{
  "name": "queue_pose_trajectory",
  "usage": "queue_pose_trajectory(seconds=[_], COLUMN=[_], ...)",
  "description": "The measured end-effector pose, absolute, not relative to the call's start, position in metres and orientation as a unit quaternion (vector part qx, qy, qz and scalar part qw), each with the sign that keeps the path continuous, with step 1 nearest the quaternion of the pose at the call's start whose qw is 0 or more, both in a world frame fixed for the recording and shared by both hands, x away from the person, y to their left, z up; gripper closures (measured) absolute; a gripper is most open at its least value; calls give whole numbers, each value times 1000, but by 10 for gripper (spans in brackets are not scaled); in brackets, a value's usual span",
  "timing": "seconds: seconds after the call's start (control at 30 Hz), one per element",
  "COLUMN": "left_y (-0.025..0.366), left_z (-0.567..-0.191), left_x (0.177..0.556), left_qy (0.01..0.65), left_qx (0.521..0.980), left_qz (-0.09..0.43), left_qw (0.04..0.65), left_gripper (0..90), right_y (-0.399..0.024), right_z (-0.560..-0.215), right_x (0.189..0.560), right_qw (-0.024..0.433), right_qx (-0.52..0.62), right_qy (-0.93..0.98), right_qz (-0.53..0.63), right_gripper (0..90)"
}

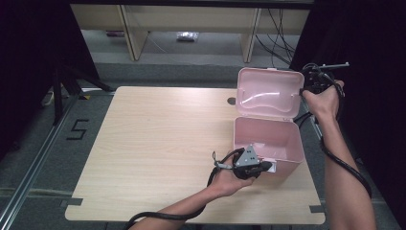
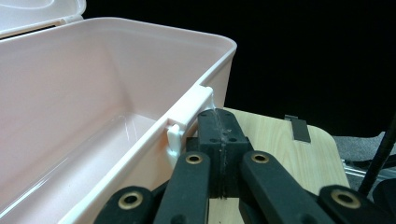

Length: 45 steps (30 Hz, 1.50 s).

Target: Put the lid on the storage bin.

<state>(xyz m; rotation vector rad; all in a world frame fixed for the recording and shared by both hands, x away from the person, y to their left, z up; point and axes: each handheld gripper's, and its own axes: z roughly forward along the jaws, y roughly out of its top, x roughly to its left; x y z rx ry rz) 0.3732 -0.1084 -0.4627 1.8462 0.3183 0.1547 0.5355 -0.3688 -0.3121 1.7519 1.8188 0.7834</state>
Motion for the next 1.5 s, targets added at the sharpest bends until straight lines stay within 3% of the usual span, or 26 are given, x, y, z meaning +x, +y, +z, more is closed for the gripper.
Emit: queue_pose_trajectory(seconds=[0.13,0.2,0.33,0.5,0.6,0.63,0.8,0.97,1.0,1.5], left_y=[-108,-108,-108,-108,-108,-109,-109,-109,-109,-109], left_z=[-463,-463,-462,-462,-462,-462,-462,-462,-462,-462], left_x=[373,373,373,374,373,373,374,374,374,374], left_qy=[137,137,137,136,136,137,136,136,136,137], left_qx=[793,793,794,794,794,794,794,794,794,794], left_qz=[66,66,66,66,66,66,66,66,66,67], left_qw=[590,590,589,589,589,589,589,589,589,589], left_gripper=[900,900,900,900,900,900,900,900,900,900], right_y=[-372,-365,-369,-367,-369,-366,-369,-367,-363,-363], right_z=[-312,-310,-311,-309,-311,-310,-311,-313,-312,-319], right_x=[534,531,530,525,524,523,521,519,517,507], right_qw=[259,237,266,252,268,252,279,286,270,306], right_qx=[624,655,629,641,626,643,619,620,641,619], right_qy=[678,655,671,661,670,657,671,661,645,636], right_qz=[288,292,289,297,295,302,298,312,317,344], right_gripper=[899,899,899,899,899,899,899,900,899,900])
